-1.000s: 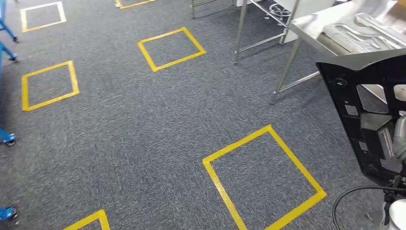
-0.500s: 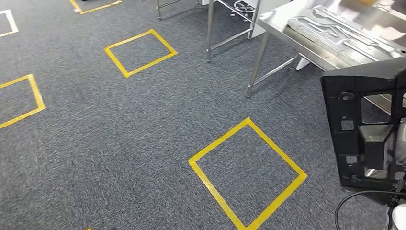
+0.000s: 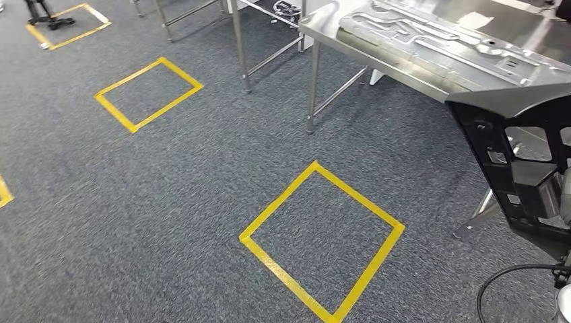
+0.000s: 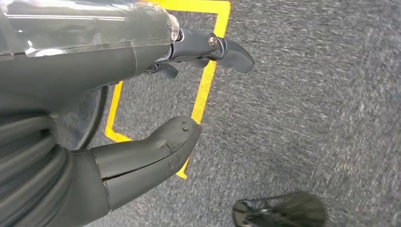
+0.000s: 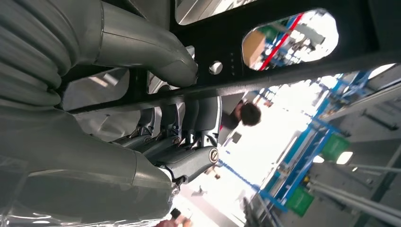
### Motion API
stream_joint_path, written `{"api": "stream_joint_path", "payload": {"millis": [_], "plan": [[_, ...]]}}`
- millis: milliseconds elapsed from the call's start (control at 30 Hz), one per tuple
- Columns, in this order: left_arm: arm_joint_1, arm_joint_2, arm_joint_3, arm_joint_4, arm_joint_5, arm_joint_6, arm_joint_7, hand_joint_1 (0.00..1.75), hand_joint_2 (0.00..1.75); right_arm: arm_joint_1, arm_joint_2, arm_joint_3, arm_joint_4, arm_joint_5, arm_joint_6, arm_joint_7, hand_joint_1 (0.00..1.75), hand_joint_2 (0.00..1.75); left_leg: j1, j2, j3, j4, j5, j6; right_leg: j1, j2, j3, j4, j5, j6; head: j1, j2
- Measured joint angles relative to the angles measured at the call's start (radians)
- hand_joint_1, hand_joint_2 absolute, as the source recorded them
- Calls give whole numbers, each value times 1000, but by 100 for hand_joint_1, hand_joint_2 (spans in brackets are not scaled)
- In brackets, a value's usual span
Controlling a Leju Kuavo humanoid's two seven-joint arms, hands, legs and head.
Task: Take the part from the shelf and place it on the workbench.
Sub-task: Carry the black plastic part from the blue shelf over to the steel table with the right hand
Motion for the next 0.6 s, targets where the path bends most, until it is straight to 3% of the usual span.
{"api": "stream_joint_path", "payload": {"millis": [67, 133, 200, 267, 333, 400, 467, 500, 533, 600], "plan": [[1, 0, 0, 0, 1, -2, 3, 0, 175, 5, 0, 0, 0, 4, 0, 0, 175, 175, -1, -20, 25, -111, 95, 8, 0, 28, 12, 1, -8, 3, 0, 0], [2, 2, 1, 0, 1, -3, 8, 0, 175, 11, 1, 1, 0, 5, -1, -2, 175, 175, 0, -64, 68, -234, 154, 18, -1, 53, 16, 4, -17, 10, 2, 0], [1, 3, 2, 0, 2, -2, 13, 0, 175, 18, 2, 1, 0, 6, -1, -3, 175, 175, -1, -80, 87, -277, 153, 23, -7, 77, 11, 6, -20, 23, 4, 0], [-2, 2, 2, 0, 3, -2, 15, 0, 175, 27, 1, 2, -3, 8, -1, -4, 175, 175, -1, -60, 98, -293, 151, 31, -11, 89, 8, 4, -22, 36, 4, 0], [-4, 1, 2, 0, 3, -3, 15, 0, 175, 29, -1, 1, -8, 10, -2, -5, 175, 175, 3, -36, 116, -314, 152, 41, -8, 44, -8, 41, -45, 46, 9, 0], [-3, 1, 4, 0, 5, -4, 15, 0, 175, 28, -1, 2, -9, 11, -2, -6, 175, 175, 4, -11, 131, -325, 147, 49, -9, -19, -69, 154, -96, 56, 13, 0], [-1, 1, 5, 0, 6, -6, 15, 0, 175, 33, -1, 3, -9, 13, -2, -6, 175, 175, 4, 14, 142, -325, 136, 49, -17, -38, -137, 259, -120, 66, 14, 0], [0, 0, 5, 0, 7, -7, 15, 0, 175, 36, -1, 3, -8, 14, -1, -6, 175, 175, 4, 26, 149, -324, 129, 47, -22, -42, -149, 266, -104, 71, 14, 0], [0, 0, 6, 0, 7, -8, 15, 0, 175, 37, -1, 3, -8, 14, -1, -6, 175, 175, 5, 38, 158, -324, 121, 44, -26, -48, -140, 232, -69, 75, 14, 0], [0, -1, 6, 0, 7, -8, 15, 0, 175, 36, -1, 3, -8, 15, -1, -5, 175, 175, 5, 59, 178, -321, 102, 34, -27, -89, -83, 102, 11, 80, 15, 0]]}}
